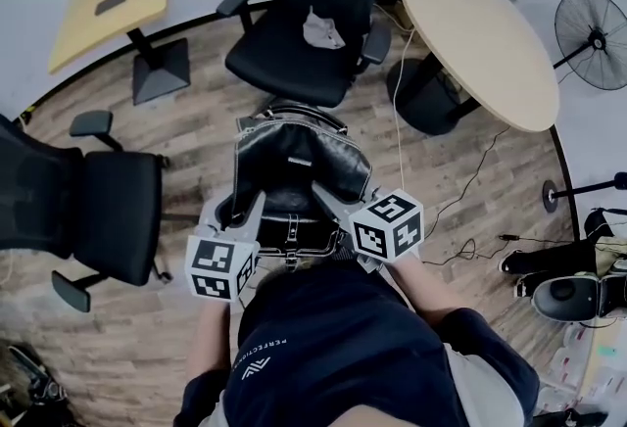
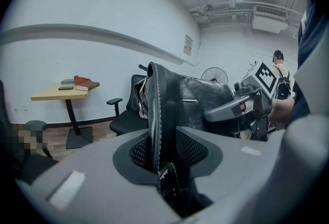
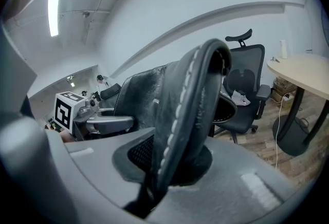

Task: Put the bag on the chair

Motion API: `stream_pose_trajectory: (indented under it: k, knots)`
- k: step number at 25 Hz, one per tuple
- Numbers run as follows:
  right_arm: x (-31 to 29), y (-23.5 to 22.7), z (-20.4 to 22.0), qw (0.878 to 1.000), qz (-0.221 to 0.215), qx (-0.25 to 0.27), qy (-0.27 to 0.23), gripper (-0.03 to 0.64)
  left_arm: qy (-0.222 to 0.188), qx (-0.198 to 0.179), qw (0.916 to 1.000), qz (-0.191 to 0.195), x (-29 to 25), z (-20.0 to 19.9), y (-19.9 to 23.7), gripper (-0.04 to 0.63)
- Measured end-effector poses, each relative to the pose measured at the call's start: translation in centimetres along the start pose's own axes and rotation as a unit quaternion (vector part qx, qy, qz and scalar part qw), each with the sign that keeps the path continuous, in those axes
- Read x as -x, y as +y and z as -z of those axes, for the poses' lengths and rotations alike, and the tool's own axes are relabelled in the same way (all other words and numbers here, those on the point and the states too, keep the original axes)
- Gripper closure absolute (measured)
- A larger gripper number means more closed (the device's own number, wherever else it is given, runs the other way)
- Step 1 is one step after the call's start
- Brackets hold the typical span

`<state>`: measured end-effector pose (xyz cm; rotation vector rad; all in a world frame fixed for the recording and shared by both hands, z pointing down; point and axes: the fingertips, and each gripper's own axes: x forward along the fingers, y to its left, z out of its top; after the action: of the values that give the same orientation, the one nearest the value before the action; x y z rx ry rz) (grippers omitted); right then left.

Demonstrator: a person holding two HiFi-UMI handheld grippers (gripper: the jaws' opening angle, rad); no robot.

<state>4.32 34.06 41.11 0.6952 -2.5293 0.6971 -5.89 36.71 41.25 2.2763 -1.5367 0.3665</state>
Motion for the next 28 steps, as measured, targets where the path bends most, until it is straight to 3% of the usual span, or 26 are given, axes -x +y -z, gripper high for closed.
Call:
stream_pose_trajectory:
  k: [16,28]
  knots:
    - [-4.5,-9.6,-6.7,0.999,-0.041,0.005,0.022,0.578,0.013,0.024,0.9985,-0.047,-9.7,-4.9,3.5,0.468]
    - [-5.4,-17.4,-11.3,0.998,-0.057,0.023,0.023,0.578,0.014,0.030,0.9978,-0.057,-17.6,-8.9,3.7,0.471]
